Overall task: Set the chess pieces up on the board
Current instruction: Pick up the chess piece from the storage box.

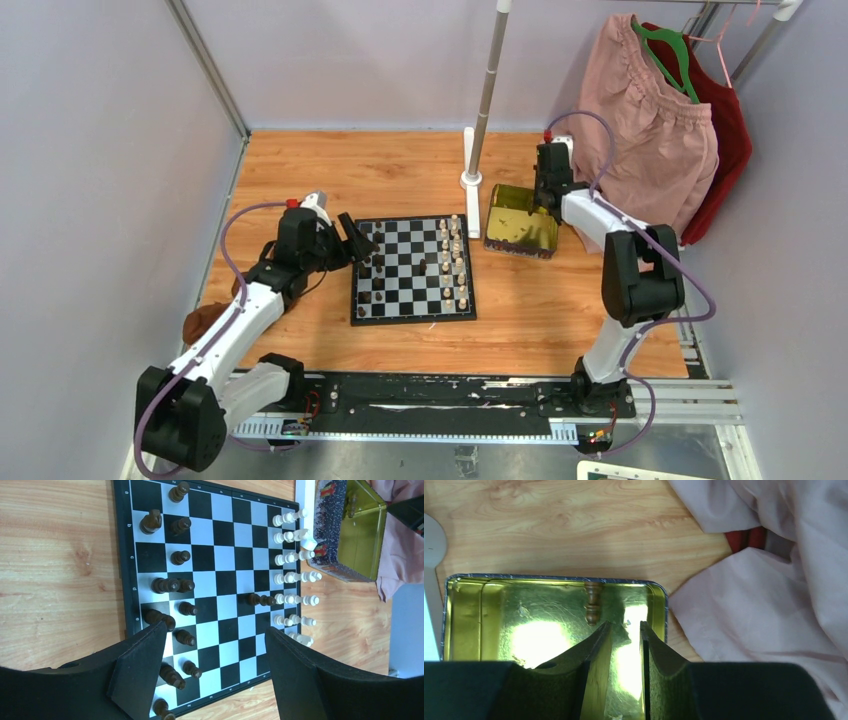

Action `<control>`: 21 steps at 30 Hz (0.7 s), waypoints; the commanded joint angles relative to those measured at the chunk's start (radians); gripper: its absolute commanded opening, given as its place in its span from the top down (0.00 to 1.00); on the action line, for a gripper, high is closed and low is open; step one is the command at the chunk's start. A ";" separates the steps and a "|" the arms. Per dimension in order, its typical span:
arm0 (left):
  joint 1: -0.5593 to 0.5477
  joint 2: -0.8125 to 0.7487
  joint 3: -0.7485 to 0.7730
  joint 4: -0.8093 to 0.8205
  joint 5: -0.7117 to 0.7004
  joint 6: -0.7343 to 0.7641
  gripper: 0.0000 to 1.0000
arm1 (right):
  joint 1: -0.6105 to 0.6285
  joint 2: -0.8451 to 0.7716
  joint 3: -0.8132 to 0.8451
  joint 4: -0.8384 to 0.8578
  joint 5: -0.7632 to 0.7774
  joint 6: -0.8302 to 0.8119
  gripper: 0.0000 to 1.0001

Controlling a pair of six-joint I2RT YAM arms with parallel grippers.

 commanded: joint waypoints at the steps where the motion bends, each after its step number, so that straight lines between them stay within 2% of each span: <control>1: -0.005 0.016 0.027 0.034 0.010 0.023 0.23 | 0.006 0.066 0.064 -0.066 -0.079 0.023 0.69; 12: -0.005 0.033 0.037 0.028 0.001 0.033 0.22 | 0.013 0.199 0.175 -0.104 -0.124 0.052 0.69; 21: -0.005 0.065 0.036 0.043 0.000 0.032 0.23 | 0.012 0.248 0.199 -0.106 -0.130 0.053 0.69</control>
